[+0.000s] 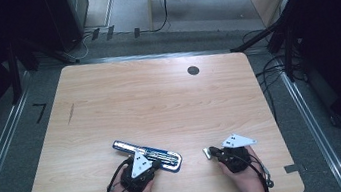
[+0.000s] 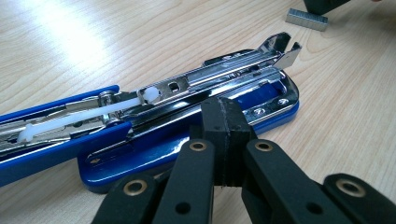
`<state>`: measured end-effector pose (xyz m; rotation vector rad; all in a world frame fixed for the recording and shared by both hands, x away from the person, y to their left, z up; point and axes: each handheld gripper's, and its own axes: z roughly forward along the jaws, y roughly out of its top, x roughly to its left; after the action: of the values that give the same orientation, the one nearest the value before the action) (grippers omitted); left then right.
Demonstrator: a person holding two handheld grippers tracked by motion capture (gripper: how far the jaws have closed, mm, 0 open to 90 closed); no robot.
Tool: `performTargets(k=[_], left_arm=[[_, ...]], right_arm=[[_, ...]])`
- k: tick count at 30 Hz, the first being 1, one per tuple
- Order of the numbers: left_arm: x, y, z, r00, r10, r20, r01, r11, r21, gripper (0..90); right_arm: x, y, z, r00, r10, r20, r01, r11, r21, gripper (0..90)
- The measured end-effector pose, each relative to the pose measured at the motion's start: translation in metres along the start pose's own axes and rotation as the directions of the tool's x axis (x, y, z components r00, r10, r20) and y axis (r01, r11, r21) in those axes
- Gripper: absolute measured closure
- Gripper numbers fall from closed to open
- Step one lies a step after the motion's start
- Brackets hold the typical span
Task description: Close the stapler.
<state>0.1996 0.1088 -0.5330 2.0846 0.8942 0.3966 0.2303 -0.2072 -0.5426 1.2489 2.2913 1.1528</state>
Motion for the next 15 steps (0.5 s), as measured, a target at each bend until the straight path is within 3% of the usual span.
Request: performTargets(k=[5, 15], left_arm=[[0.000, 0.000, 0.000, 1.0000, -0.001, 0.000, 0.001, 1.0000, 0.000, 90.0], [0.000, 0.000, 0.000, 1.0000, -0.001, 0.001, 0.001, 1.0000, 0.000, 90.0]], right_arm=[[0.003, -0.001, -0.010, 0.9989, 0.046, 0.001, -0.046, 0.999, -0.029, 90.0], [0.016, -0.002, -0.009, 0.9992, 0.039, 0.000, -0.039, 0.999, -0.021, 76.9]])
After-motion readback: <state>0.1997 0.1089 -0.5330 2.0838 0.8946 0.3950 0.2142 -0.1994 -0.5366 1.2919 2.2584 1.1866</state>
